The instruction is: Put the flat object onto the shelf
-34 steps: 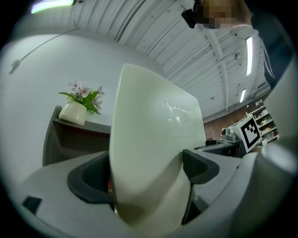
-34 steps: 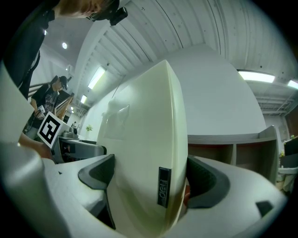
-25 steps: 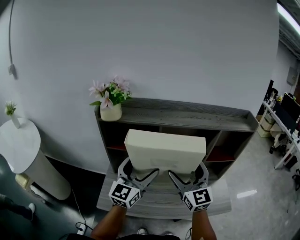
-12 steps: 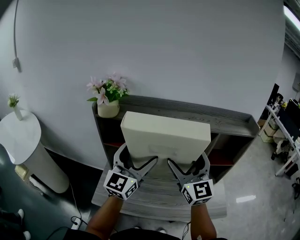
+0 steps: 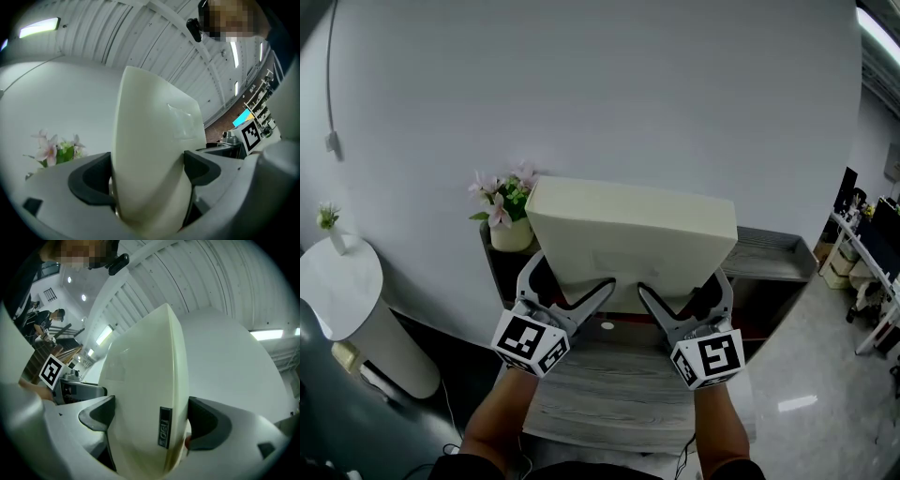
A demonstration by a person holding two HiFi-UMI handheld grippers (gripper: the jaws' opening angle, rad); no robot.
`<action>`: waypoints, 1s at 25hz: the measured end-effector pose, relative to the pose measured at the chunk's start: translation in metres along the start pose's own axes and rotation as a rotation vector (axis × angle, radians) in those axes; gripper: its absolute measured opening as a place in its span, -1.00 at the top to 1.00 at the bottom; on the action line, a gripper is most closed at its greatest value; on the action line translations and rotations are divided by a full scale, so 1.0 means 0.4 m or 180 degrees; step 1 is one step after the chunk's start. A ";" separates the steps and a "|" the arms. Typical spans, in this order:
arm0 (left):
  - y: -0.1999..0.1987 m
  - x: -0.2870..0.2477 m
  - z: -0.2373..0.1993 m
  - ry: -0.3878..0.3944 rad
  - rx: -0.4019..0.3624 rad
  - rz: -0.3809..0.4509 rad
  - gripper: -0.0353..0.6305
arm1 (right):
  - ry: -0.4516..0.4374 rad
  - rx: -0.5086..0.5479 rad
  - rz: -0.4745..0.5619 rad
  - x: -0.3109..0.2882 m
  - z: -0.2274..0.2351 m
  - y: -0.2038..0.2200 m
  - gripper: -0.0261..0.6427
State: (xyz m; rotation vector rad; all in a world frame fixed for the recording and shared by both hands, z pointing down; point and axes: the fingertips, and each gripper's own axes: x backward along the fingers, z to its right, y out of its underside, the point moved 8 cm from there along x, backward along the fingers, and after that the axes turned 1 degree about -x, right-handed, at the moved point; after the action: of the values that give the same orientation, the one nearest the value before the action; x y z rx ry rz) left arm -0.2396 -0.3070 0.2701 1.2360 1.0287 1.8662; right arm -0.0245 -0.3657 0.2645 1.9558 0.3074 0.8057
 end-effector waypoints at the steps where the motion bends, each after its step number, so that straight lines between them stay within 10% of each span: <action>1: -0.018 -0.013 -0.007 0.0010 -0.0025 0.0042 -0.54 | 0.0008 0.0032 0.0044 -0.011 0.009 -0.018 -0.49; 10: -0.123 -0.149 -0.082 0.0082 -0.0263 0.0247 -0.54 | 0.0078 0.0105 0.0261 -0.124 0.106 -0.103 -0.49; 25: 0.002 -0.337 -0.189 0.0052 0.0096 -0.0090 -0.54 | 0.0030 -0.0046 -0.0251 -0.290 0.242 0.004 -0.49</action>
State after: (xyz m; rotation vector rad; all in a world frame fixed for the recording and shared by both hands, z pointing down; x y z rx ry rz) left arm -0.2658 -0.4405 0.1966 1.2192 1.0813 1.8482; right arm -0.0487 -0.4937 0.1874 1.9148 0.3809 0.7642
